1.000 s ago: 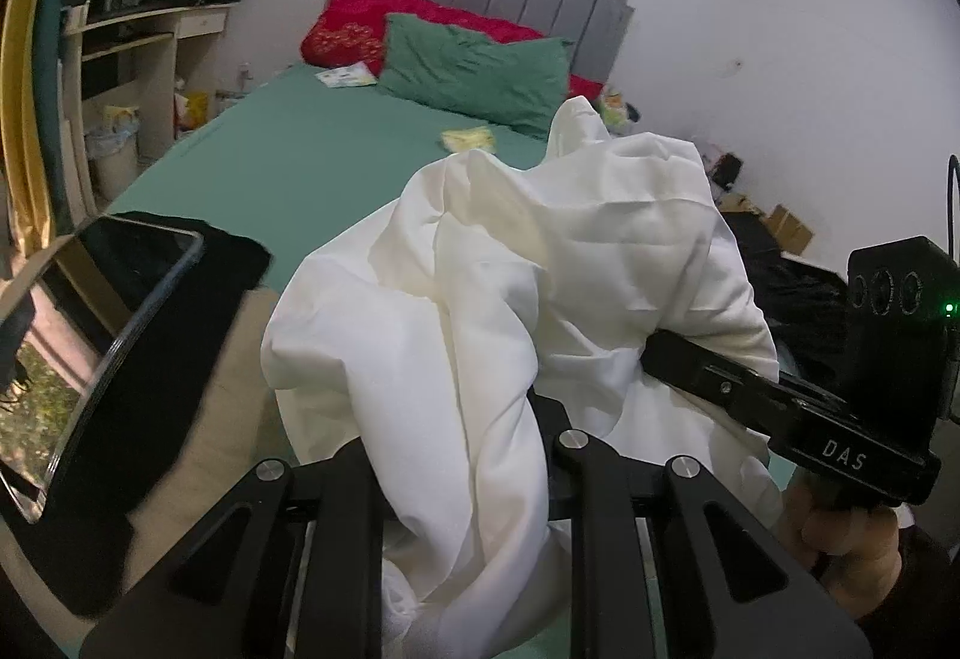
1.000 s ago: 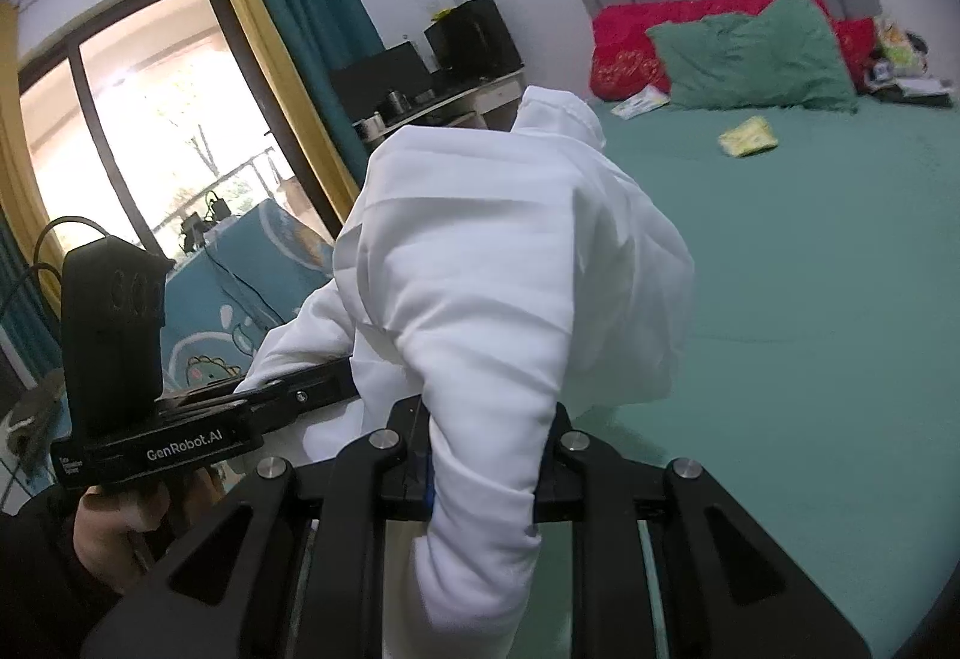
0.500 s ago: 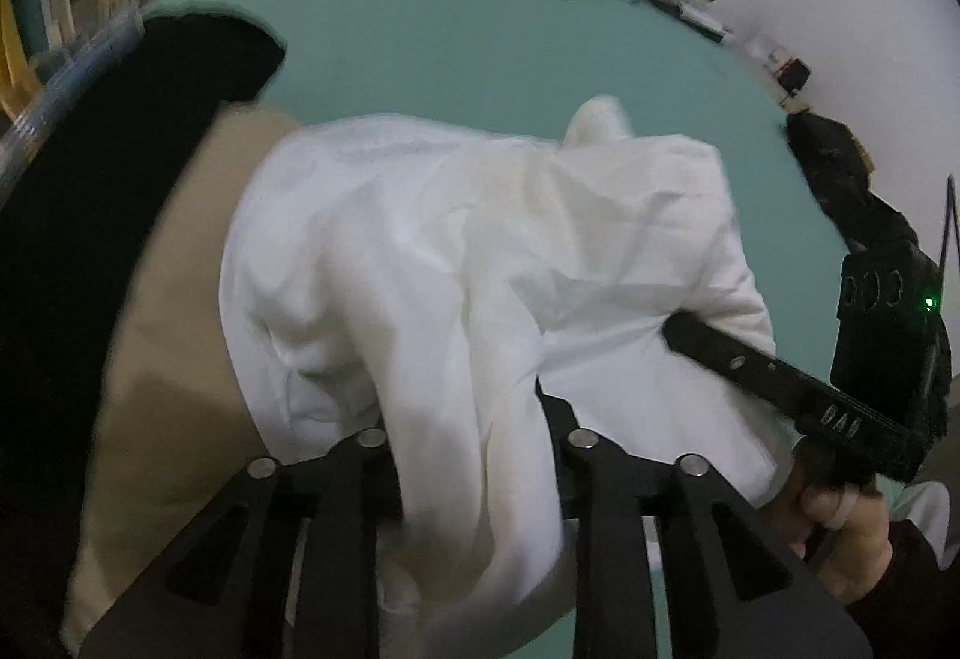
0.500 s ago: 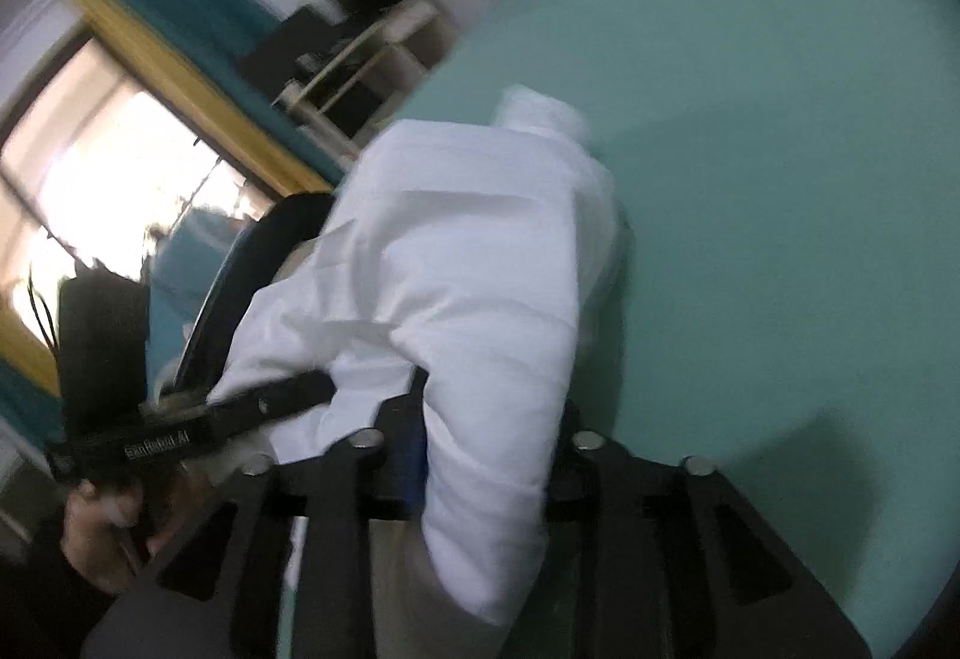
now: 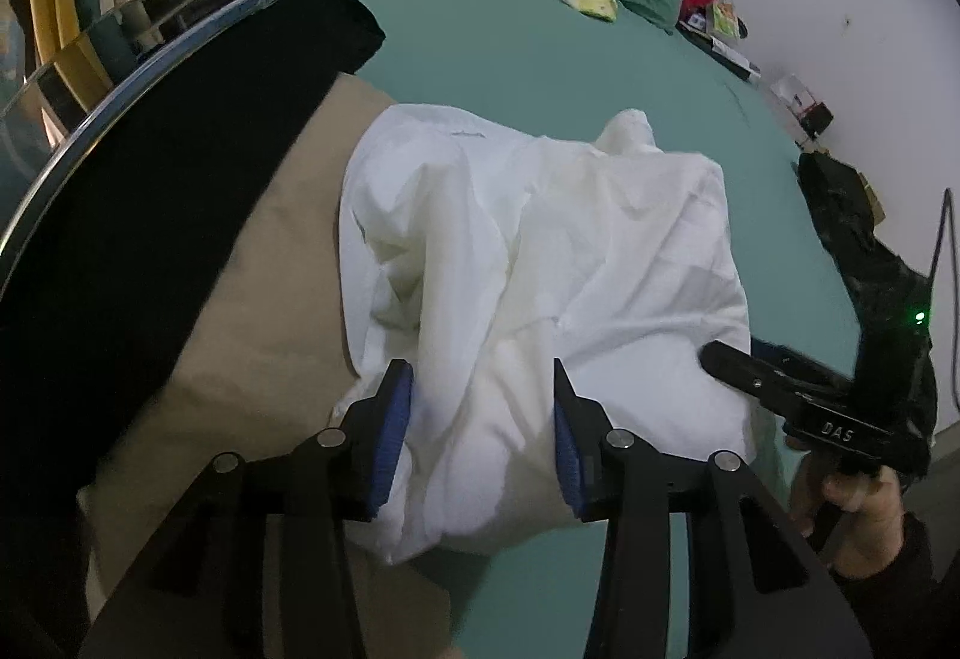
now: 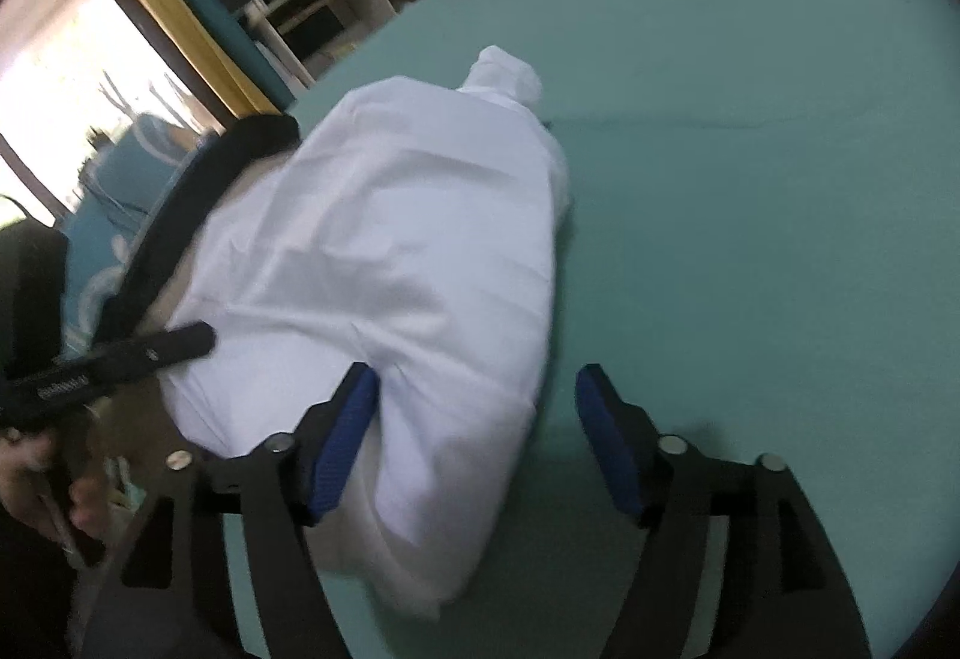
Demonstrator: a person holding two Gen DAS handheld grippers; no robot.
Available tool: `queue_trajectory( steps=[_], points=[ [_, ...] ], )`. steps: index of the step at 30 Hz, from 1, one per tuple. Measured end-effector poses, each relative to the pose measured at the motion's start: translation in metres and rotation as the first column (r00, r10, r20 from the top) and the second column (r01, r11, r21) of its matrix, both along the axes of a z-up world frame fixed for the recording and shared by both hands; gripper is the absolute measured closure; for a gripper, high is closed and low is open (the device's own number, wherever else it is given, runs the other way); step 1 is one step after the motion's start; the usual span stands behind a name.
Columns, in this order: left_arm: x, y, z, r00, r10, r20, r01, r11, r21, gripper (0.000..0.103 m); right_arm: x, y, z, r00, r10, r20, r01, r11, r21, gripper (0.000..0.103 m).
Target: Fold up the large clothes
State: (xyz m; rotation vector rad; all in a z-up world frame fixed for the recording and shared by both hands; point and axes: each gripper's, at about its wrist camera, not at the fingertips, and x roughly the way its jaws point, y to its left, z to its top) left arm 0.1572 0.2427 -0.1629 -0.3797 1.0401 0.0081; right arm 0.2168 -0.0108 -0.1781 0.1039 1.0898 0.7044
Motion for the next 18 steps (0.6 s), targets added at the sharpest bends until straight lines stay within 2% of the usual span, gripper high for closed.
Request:
queue_trajectory(
  steps=[5, 9, 15, 18],
  points=[
    [-0.014, -0.009, -0.011, 0.998, 0.015, -0.054, -0.013, 0.999, 0.031, 0.058, -0.013, -0.013, -0.005, 0.999, -0.002, -0.038, 0.000, 0.997, -0.076, 0.022],
    [-0.026, -0.025, -0.010, 0.999, -0.012, -0.045, 0.018, 0.992, 0.124, 0.058, -0.025, -0.019, -0.004, 1.000, 0.003, -0.009, -0.004, 0.995, -0.104, 0.020],
    [-0.055, -0.020, 0.011, 0.998, 0.068, 0.000, -0.068, 0.995, 0.072, 0.058, -0.030, -0.033, 0.007, 0.999, -0.018, -0.036, 0.014, 0.994, -0.105, 0.020],
    [-0.066, -0.028, 0.020, 0.996, 0.082, 0.020, -0.084, 0.993, 0.086, 0.058, -0.041, -0.044, 0.016, 0.999, -0.015, -0.028, 0.011, 0.993, -0.117, 0.020]
  ],
)
